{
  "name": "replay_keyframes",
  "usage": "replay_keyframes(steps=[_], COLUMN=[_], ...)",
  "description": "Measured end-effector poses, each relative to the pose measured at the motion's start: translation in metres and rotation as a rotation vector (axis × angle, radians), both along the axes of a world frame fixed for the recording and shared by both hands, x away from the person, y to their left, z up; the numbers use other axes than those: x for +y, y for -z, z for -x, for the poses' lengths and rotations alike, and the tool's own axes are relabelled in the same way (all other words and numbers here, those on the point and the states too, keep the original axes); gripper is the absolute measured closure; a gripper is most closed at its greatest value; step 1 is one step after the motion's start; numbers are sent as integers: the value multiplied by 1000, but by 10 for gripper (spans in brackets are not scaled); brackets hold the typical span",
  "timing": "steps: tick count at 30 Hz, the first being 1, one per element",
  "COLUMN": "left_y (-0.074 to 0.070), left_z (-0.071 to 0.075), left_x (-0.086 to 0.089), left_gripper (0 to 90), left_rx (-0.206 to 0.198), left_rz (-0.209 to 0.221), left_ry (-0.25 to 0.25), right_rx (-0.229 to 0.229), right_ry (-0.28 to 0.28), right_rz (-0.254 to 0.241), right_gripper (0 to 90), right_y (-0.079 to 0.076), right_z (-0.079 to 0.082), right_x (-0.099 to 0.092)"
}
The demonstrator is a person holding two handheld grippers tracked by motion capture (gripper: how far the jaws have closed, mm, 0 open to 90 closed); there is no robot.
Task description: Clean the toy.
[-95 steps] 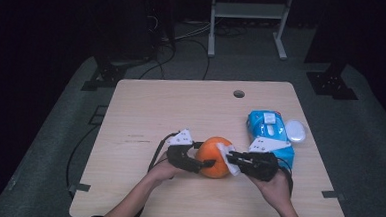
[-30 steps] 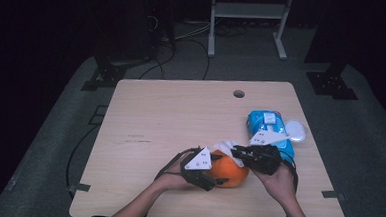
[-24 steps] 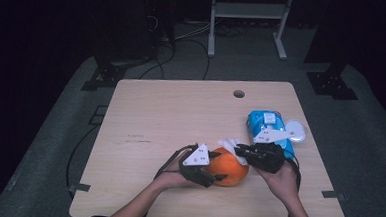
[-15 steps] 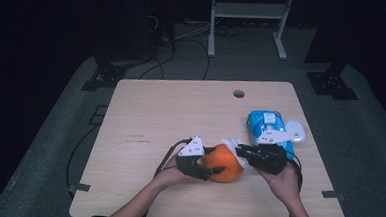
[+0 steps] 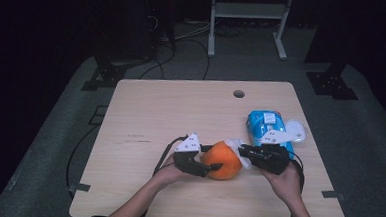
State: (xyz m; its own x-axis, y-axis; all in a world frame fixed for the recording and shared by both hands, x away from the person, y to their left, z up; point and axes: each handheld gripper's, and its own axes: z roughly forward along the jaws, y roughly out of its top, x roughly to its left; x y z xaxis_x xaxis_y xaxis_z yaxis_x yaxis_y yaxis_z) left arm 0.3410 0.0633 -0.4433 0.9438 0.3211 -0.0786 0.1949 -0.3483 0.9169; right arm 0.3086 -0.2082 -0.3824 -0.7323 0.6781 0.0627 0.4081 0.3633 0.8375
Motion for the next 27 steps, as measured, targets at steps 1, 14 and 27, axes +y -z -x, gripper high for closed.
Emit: replay_keyframes(steps=[1,14,27], left_y=[0,1,14], left_z=[1,2,-7], left_x=[-1,-2,5], left_gripper=[309,309,53], left_rx=[-2,-16,-25], left_rz=[-5,-8,44], left_ry=[4,17,63], right_rx=[-8,-42,-20], right_ry=[-4,-57,-23], right_rz=[7,13,31], right_gripper=[792,789,789], right_y=[-1,-7,-1], right_z=[1,8,4], right_x=[2,24,15])
